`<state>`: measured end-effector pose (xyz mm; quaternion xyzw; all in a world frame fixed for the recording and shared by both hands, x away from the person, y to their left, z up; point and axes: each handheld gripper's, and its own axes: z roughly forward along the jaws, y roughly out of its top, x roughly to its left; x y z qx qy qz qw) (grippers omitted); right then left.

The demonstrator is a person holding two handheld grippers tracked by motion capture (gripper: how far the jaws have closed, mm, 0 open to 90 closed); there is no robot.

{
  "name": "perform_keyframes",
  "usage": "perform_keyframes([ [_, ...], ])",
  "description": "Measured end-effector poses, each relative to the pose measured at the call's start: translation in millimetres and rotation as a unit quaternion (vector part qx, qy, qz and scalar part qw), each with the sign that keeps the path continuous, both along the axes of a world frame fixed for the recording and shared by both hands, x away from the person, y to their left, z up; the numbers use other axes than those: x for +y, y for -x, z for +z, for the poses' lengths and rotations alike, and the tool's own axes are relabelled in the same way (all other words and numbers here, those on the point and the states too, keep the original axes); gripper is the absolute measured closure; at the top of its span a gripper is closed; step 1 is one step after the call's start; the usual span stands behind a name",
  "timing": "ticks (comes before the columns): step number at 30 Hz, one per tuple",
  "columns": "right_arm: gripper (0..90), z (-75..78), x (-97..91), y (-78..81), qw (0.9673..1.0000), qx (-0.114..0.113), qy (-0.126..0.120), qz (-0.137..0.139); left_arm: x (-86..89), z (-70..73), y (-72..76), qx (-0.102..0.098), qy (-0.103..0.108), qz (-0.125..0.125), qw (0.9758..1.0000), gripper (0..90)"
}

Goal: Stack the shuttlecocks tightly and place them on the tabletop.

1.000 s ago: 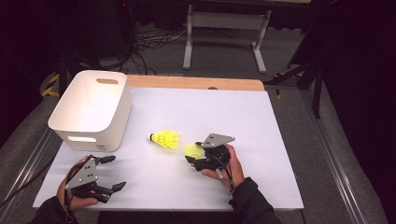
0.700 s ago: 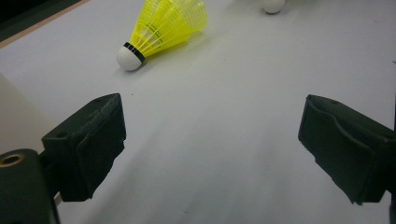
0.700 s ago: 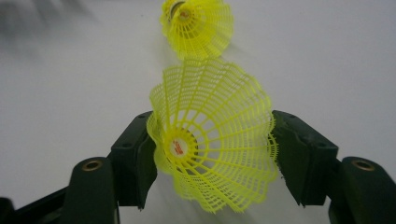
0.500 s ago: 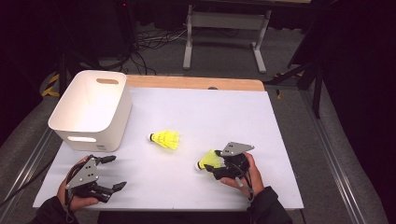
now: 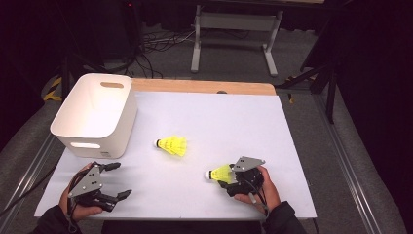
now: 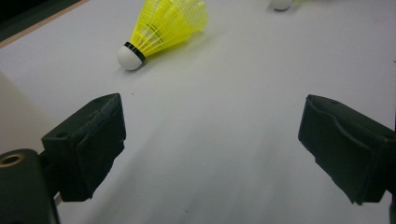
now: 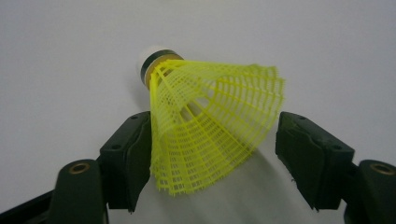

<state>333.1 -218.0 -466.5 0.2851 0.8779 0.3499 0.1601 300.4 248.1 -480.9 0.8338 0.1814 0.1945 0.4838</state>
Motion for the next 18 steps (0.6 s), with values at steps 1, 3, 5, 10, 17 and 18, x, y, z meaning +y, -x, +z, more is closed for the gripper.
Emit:
perform_keyframes([
  [1,28.5,1.2,-0.9,1.5,1.0000,-0.004,0.003,0.001,0.0,-0.1,-0.1,0.000,0.000,0.000,1.0000,8.2],
  [3,26.8,2.9,-3.0,3.3,1.0000,-0.005,-0.004,-0.002,-0.3,-0.3,0.1,0.002,0.001,0.000,1.0000,8.2],
  [5,27.4,4.8,-6.6,5.0,0.9999,-0.008,-0.007,-0.006,-0.5,-0.3,0.1,0.002,0.001,0.000,1.0000,8.2],
  [10,32.3,7.8,-16.1,10.1,0.9996,-0.009,-0.025,-0.007,-0.1,0.1,0.7,0.000,0.002,0.001,1.0000,8.2],
  [17,52.2,8.6,-11.8,18.2,0.9990,-0.021,-0.026,0.029,-0.7,0.0,0.4,0.001,0.000,0.001,1.0000,8.2],
  [18,57.2,8.0,-10.7,18.2,0.9990,-0.019,-0.024,0.033,-0.8,-0.1,0.4,0.001,-0.001,0.000,1.0000,8.2],
])
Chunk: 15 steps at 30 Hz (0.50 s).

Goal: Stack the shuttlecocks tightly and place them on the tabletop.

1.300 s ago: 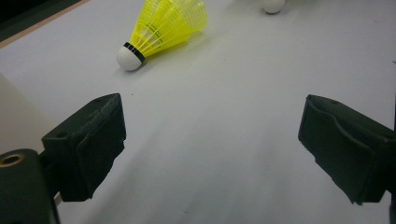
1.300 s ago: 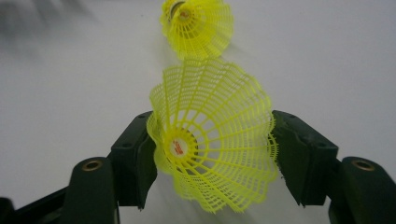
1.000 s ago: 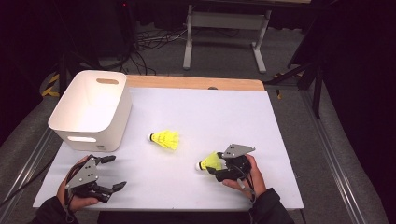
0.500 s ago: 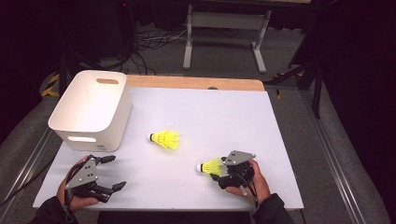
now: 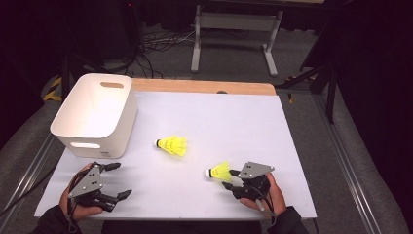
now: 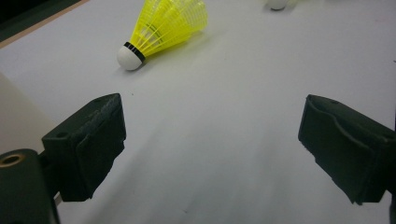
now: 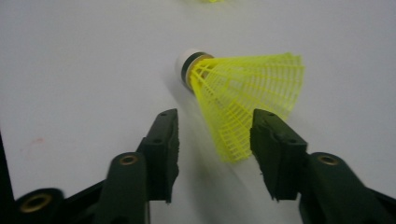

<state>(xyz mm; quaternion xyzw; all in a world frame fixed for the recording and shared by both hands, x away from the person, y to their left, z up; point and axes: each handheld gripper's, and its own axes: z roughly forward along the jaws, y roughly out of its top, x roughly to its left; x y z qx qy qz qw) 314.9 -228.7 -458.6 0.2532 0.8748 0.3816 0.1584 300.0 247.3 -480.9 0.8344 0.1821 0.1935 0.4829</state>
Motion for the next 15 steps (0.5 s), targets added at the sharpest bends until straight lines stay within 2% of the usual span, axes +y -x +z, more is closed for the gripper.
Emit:
perform_keyframes([
  [6,80.5,-5.1,5.6,0.3,0.9995,0.003,0.009,0.030,0.0,-0.2,-0.1,-0.001,0.001,0.001,1.0000,8.2],
  [11,89.4,-5.9,4.2,-1.5,0.9994,-0.002,-0.003,0.035,0.0,-0.5,-0.6,0.001,0.002,0.002,1.0000,8.1],
  [15,90.0,-5.1,7.3,-3.5,0.9994,-0.008,-0.003,0.034,0.3,-0.6,-1.0,0.001,0.003,-0.001,1.0000,8.1],
])
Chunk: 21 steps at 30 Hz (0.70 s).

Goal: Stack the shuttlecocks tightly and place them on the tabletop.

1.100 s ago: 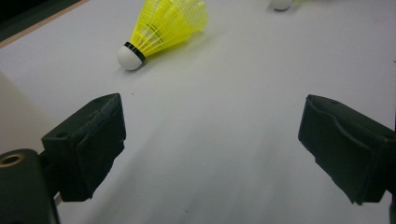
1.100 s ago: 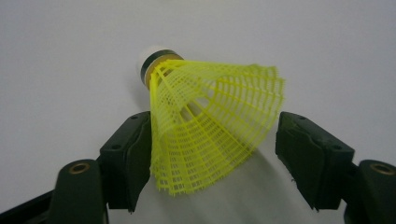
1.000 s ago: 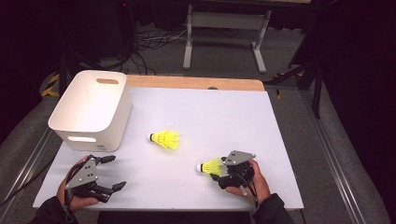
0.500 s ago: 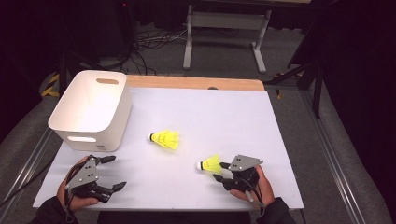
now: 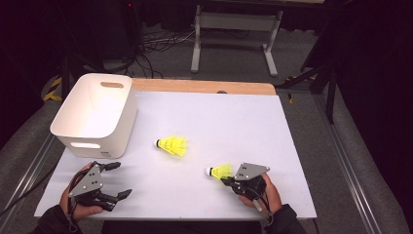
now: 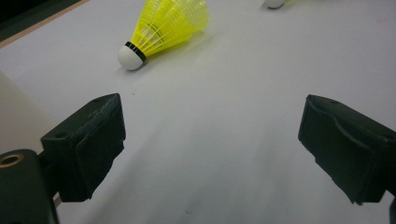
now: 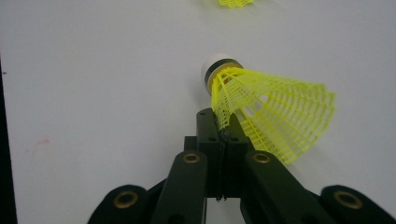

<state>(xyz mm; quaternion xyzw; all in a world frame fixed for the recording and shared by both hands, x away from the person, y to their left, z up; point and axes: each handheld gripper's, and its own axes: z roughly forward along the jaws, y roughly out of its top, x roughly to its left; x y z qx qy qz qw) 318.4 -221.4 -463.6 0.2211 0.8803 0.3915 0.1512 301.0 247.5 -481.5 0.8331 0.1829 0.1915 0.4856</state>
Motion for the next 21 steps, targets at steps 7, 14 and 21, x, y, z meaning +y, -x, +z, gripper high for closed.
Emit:
perform_keyframes([
  [7,90.0,2.7,0.3,-2.0,0.9997,-0.014,-0.014,-0.013,-0.9,0.0,0.6,0.000,0.000,-0.001,1.0000,8.1],
  [14,90.0,4.8,-2.6,-6.2,0.9989,-0.026,-0.027,-0.028,-1.2,-0.1,-0.5,0.000,-0.004,0.000,1.0000,8.1],
  [21,90.0,7.9,-1.0,-10.1,0.9984,-0.036,-0.029,-0.034,-0.1,-0.4,-1.1,0.001,-0.003,0.000,1.0000,8.1],
])
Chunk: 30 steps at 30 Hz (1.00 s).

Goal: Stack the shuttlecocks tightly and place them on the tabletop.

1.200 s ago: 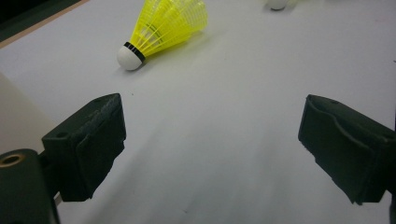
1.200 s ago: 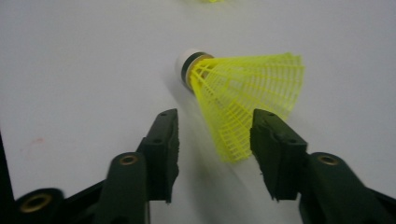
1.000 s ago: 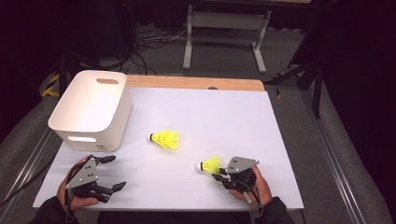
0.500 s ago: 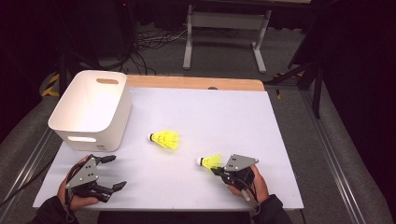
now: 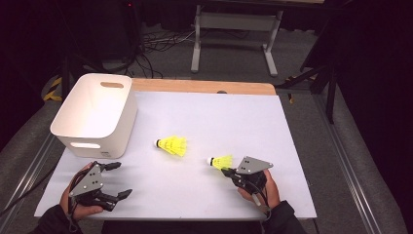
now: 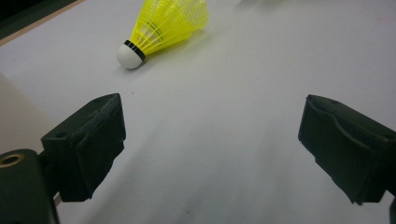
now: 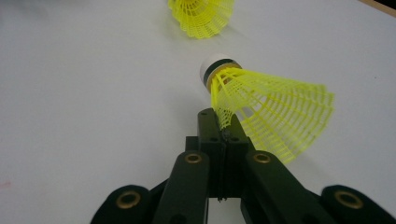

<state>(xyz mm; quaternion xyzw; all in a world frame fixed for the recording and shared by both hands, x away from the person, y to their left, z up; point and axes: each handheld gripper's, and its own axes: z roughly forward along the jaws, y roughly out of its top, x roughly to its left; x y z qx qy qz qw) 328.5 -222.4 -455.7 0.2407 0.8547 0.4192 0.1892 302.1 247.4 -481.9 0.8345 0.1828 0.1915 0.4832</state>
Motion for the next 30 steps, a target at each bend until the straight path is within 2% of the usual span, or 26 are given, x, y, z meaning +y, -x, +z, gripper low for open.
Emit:
perform_keyframes([
  [16,90.0,8.0,7.4,-12.6,0.9999,-0.010,-0.010,-0.003,-0.6,0.6,0.2,-0.007,-0.003,0.000,1.0000,8.5],
  [24,90.0,11.8,11.9,-25.3,0.9997,-0.013,-0.017,-0.009,-1.8,0.1,0.4,-0.004,-0.004,-0.004,1.0000,8.5],
  [30,90.0,9.5,22.0,-35.6,0.9999,-0.009,-0.011,-0.005,-3.0,-0.7,-0.3,0.000,-0.002,-0.004,1.0000,8.5],
])
